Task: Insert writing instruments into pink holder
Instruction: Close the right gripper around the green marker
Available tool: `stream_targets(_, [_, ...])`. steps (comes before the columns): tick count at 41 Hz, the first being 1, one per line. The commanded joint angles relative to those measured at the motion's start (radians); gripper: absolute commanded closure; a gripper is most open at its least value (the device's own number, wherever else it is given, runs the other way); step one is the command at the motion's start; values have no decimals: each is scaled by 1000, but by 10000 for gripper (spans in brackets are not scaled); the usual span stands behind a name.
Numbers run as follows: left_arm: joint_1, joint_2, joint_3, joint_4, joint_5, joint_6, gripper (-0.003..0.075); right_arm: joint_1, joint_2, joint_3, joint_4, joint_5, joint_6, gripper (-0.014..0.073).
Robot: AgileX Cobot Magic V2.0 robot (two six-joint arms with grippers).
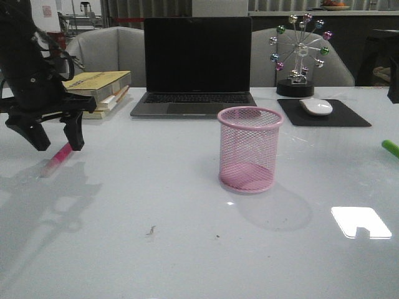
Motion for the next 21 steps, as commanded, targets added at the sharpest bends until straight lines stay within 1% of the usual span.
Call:
stream_targets(1, [1,-63,-31,-14,-21,-8,265,-8,-42,-32,-24,-37,-2,-31])
stream_targets(15, [1,-63,-31,-14,-21,-8,265,-8,39,-32,-54,-46,-3,-31])
stream_targets(21, [1,-63,-31,-14,-21,-8,265,-8,65,-32,-56,-83,-3,-31])
